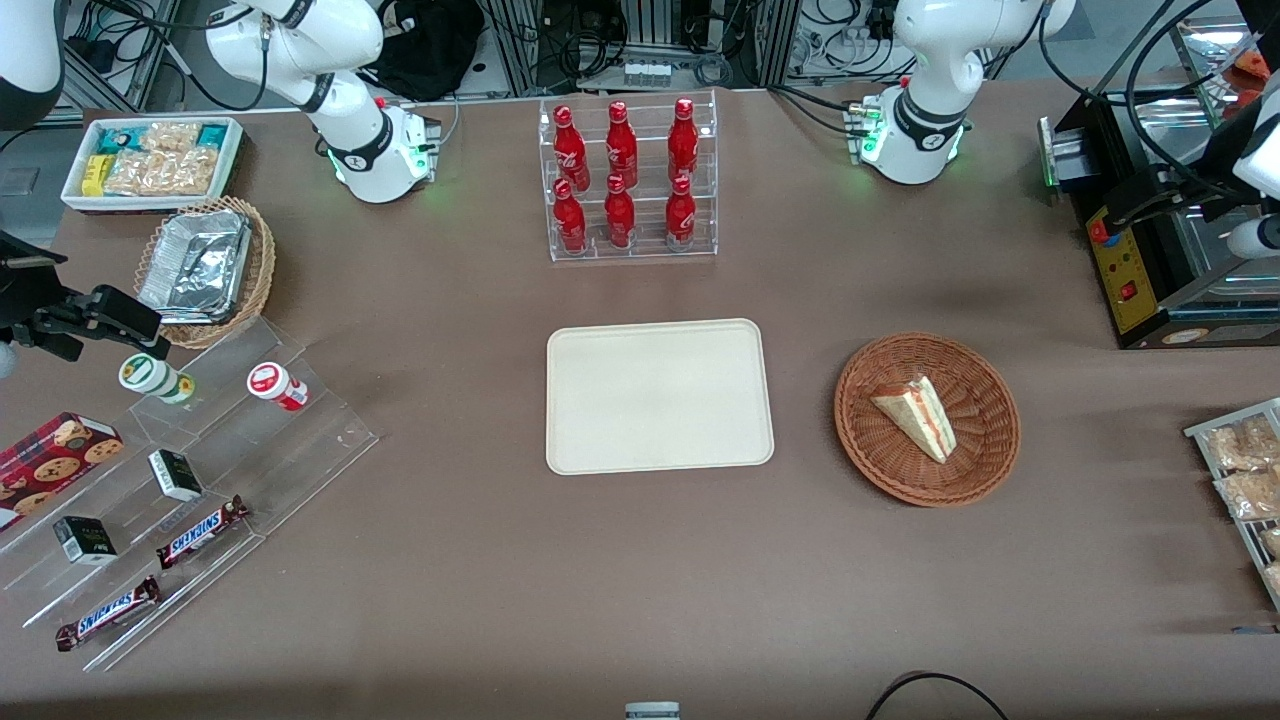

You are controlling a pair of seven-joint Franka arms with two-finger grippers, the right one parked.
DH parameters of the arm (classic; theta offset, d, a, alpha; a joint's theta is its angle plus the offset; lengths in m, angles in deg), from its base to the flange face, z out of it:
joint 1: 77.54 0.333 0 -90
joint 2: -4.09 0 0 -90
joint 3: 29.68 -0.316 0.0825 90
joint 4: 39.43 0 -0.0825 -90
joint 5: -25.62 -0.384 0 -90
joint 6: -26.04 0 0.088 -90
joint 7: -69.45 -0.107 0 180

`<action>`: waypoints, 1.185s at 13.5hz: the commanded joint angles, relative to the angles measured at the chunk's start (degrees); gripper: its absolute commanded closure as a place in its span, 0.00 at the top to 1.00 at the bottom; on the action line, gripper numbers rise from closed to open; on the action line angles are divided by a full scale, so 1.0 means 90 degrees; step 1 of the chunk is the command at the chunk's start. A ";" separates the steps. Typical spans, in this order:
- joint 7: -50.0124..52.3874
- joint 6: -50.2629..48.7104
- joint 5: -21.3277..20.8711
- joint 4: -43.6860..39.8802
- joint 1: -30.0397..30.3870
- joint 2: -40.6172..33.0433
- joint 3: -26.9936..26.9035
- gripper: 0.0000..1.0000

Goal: Place sandwich from basket to tray
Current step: 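Move the left gripper over the wicker basket holding the sandwich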

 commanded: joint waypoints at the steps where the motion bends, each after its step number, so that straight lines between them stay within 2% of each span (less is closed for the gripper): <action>1: -0.0026 0.0174 -0.0009 -0.0044 -0.0076 0.0016 -0.0055 1.00; 5: -0.0016 0.0369 -0.0018 0.0141 -0.0047 0.0288 -0.0045 1.00; 7: 0.0062 0.1263 -0.0018 0.0909 -0.0066 0.0319 0.0033 1.00; 12: 0.1992 0.4174 -0.0047 0.3565 -0.0076 -0.0276 0.0335 1.00; 16: 0.4033 0.5893 -0.0077 0.4573 -0.0076 0.0054 0.0677 1.00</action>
